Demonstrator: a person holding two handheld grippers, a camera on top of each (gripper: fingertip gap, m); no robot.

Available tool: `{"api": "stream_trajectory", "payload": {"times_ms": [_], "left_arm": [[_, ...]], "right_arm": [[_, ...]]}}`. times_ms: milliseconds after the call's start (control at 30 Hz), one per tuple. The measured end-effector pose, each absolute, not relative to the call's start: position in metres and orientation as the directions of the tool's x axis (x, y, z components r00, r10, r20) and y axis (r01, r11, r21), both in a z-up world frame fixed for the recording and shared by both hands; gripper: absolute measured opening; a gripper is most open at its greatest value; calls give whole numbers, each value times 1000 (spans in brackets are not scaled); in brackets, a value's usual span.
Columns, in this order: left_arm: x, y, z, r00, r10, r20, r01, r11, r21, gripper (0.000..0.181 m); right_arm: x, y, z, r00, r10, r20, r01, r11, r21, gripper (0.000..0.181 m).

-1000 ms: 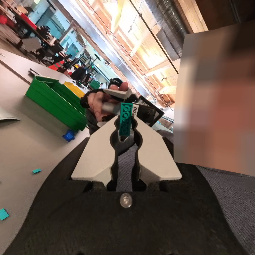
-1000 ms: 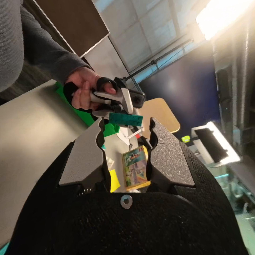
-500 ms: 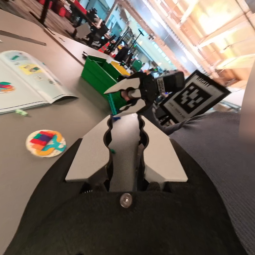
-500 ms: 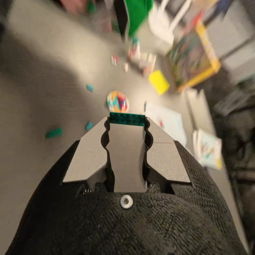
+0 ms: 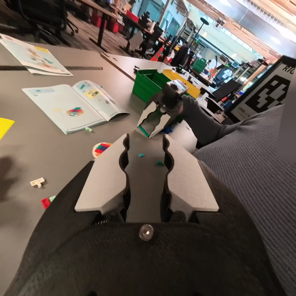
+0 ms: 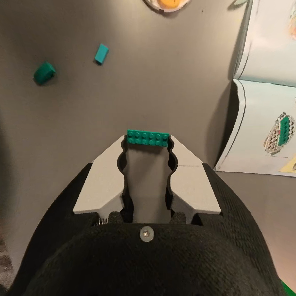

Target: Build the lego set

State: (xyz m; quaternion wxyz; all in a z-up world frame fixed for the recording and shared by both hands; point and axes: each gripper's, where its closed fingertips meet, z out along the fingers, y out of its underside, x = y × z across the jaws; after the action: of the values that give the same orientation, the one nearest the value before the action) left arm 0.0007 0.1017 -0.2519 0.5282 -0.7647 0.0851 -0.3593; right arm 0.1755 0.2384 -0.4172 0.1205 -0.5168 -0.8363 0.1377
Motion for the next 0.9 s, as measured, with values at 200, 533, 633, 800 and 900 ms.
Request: {"api": "stream_trajectory", "payload": {"times_ms": [200, 533, 633, 800, 900], "left_arm": [[-29, 86, -234, 876, -395, 275, 118, -376, -919, 43], [-112, 52, -158, 991, 45, -124, -120, -85, -989, 72], [-114, 45, -139, 973, 114, -201, -204, 14, -979, 71], [-119, 33, -137, 924, 189, -332, -331, -34, -943, 61], [-135, 17, -140, 895, 249, -371, -355, -106, -929, 58]], "right_arm": [[177, 240, -416, -403, 912, 73, 845, 401, -353, 65], [146, 287, -256, 391, 854, 342, 68, 344, -937, 59], [137, 275, -272, 403, 789, 463, 44, 489, -871, 61], [139, 274, -290, 471, 602, 644, 156, 662, -733, 59], [144, 282, -291, 503, 587, 634, 175, 649, -740, 56]]}}
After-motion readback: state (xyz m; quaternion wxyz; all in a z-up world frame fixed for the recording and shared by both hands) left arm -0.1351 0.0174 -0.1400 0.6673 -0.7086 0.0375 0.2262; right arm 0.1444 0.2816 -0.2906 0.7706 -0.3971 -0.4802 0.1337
